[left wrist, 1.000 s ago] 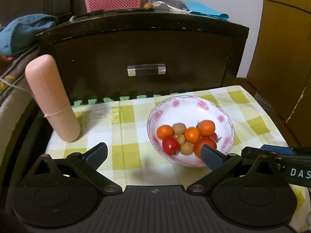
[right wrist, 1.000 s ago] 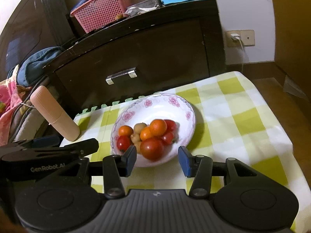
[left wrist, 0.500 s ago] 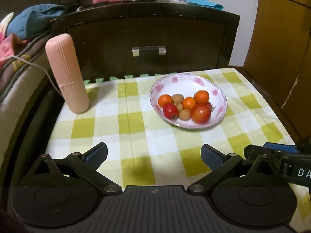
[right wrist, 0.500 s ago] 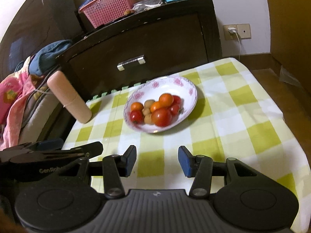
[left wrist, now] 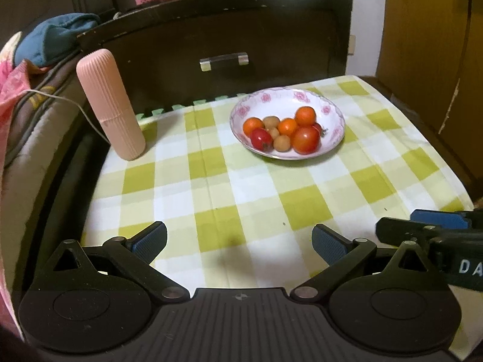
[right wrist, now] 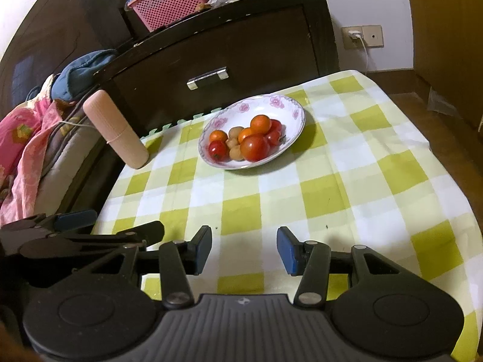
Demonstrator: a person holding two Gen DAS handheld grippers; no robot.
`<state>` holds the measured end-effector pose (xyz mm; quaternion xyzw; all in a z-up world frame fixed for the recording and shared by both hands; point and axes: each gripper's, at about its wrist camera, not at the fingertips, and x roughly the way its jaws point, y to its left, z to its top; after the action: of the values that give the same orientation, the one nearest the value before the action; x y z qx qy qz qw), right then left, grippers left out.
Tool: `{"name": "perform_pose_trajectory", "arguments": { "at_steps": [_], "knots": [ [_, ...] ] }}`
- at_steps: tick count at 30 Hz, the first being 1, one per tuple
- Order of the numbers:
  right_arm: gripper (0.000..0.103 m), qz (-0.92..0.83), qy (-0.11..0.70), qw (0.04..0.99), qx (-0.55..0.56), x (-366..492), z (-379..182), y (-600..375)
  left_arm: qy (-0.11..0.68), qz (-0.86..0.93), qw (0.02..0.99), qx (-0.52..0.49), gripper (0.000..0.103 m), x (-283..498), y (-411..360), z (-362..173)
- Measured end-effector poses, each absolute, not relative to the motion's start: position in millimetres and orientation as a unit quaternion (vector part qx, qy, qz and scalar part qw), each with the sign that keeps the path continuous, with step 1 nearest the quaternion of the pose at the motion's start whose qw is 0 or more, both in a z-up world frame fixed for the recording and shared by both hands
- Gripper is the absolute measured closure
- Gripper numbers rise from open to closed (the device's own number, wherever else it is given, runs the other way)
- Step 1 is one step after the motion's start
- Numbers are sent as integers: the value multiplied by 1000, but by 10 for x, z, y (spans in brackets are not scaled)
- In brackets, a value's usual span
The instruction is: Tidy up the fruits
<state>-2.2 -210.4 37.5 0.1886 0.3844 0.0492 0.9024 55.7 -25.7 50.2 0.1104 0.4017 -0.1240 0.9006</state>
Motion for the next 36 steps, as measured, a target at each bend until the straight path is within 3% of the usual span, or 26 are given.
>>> {"name": "perform_pose_trajectory", "arguments": {
  "at_steps": [36],
  "knots": [
    [57, 60, 408, 890, 195, -264, 260, -1970, 436, -115, 890, 68, 1, 390, -106, 383]
  ]
}}
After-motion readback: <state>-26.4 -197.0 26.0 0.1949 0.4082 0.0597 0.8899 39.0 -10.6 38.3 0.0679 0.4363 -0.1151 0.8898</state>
